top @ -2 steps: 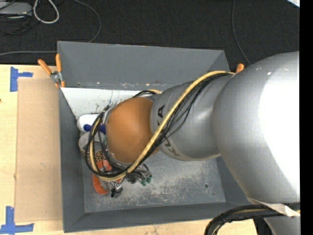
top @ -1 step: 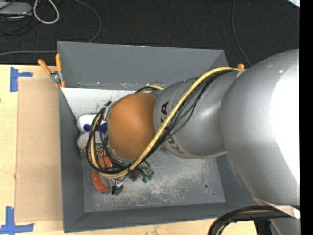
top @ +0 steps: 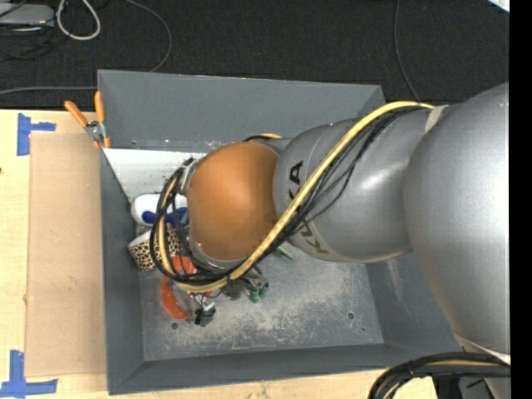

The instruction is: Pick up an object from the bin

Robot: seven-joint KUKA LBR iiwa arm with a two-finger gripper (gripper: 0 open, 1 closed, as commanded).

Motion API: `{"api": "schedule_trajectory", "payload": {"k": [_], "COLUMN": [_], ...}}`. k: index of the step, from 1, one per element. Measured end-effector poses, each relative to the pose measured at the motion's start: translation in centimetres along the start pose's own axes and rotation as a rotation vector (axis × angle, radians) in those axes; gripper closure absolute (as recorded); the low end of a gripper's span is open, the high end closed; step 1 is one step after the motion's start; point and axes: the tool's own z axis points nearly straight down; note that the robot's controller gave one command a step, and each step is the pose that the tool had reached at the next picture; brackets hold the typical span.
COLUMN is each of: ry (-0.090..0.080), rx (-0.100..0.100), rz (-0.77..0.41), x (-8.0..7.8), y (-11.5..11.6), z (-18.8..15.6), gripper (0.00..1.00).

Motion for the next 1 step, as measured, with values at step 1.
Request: {"api": "schedule_trajectory", "payload": {"k": [1], "ry": [-0.007], "rx": [0.002], "rz": [0.0], "x": [-0.03], "y": [-0.02], "z": [-4.51], "gripper": [1.0]}}
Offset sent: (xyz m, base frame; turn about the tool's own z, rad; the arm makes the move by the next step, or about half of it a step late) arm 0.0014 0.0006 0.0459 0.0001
